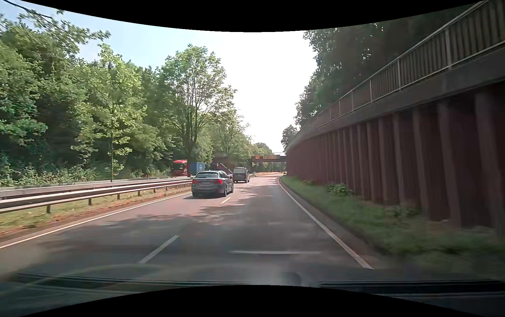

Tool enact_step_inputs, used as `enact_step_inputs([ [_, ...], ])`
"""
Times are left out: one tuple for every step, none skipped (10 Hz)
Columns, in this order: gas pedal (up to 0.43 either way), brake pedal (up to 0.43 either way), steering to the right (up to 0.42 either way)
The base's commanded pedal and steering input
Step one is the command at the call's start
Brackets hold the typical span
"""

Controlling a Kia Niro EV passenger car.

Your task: Follow the waypoints while adhering to traffic rules and regulations

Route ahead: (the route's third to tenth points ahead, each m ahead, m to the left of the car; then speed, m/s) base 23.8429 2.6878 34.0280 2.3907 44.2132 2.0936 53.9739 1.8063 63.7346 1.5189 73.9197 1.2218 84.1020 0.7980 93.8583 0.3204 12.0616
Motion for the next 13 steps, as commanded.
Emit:
enact_step_inputs([
  [0.138,0.000,0.003],
  [0.138,0.000,0.003],
  [0.138,0.000,0.003],
  [0.138,0.000,0.003],
  [0.138,0.000,0.003],
  [0.138,0.000,0.003],
  [0.138,0.000,0.003],
  [0.138,0.000,0.003],
  [0.138,0.000,0.003],
  [0.138,0.000,0.003],
  [0.138,0.000,0.003],
  [0.138,0.000,0.003],
  [0.138,0.000,0.003],
])
